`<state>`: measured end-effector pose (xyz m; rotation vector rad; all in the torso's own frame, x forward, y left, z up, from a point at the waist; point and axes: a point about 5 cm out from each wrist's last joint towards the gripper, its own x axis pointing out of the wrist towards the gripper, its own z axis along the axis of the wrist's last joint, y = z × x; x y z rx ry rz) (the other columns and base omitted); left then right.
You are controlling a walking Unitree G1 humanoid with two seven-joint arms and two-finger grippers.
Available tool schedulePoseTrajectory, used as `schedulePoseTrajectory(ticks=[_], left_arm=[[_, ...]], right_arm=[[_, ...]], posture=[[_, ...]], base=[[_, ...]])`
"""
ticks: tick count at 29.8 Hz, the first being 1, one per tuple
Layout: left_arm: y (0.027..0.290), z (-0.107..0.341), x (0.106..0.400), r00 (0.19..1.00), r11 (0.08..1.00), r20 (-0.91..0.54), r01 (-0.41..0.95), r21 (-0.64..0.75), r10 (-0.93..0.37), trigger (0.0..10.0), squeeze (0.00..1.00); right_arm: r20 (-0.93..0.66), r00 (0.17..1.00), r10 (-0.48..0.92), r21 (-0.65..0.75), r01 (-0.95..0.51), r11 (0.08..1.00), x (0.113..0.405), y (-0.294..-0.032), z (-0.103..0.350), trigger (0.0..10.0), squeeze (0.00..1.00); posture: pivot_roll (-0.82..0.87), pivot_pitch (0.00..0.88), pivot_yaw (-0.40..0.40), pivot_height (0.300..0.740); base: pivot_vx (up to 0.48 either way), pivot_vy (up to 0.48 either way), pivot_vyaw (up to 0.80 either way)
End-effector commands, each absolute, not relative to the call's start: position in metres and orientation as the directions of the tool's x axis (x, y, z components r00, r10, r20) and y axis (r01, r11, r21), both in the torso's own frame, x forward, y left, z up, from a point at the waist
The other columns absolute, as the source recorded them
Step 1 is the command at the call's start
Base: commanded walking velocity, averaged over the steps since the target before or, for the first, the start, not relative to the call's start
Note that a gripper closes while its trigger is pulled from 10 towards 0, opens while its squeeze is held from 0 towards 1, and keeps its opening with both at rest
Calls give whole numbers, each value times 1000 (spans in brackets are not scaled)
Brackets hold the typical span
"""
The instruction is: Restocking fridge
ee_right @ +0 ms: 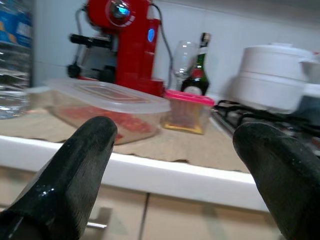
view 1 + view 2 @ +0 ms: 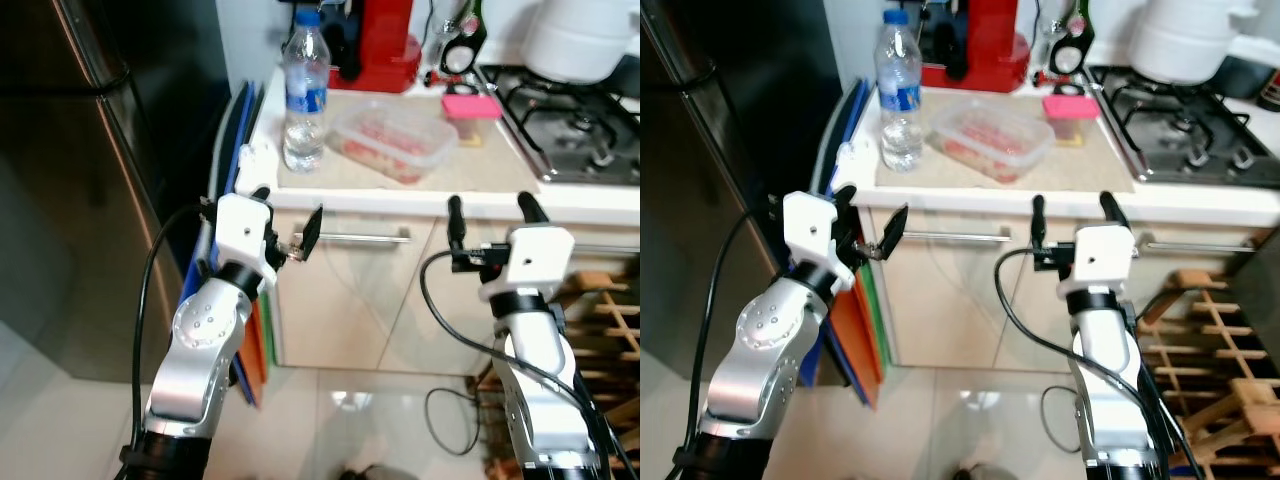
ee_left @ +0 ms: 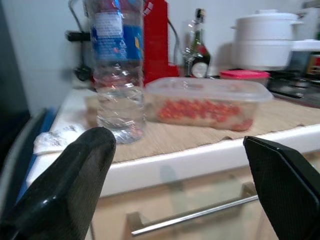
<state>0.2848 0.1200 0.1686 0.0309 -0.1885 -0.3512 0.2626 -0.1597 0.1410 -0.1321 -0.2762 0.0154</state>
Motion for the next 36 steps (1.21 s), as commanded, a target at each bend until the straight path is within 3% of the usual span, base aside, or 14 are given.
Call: schedulePoseTrajectory(ticks=[1,14,15,19,20,30,36], left_arm=[[120,172,288,923,942,187,332,53,-336,10000,0],[124,168,295,944,961,178,273,47,-277,10000,0],[125,166,296,948,963,166,267,45,-271,10000,1000],[125,164,297,952,965,157,260,46,-264,10000,1000],[125,164,297,956,969,155,245,45,-249,10000,0],[120,181,303,954,972,188,233,26,-234,10000,0],[119,186,304,949,970,200,236,54,-242,10000,0]], right_arm=[[268,963,37,-146,3,989,264,-160,142,10000,0],[259,960,102,-124,-72,990,271,-148,140,10000,0],[257,960,108,-124,-78,989,272,-147,139,10000,0],[247,962,118,-121,-90,989,274,-146,136,10000,0],[244,962,121,-121,-93,988,274,-147,136,10000,0],[298,949,99,-120,-66,991,285,-152,153,10000,0],[308,946,102,-126,-66,990,286,-152,154,10000,0]], posture=[[-32,16,19,731],[-36,9,13,731],[-35,11,10,731],[-32,16,7,731],[-32,18,7,731],[-29,15,5,731],[-27,5,5,731]], base=[[0,0,0],[0,0,0],[0,0,0],[0,0,0],[0,0,0],[0,0,0],[451,0,0]])
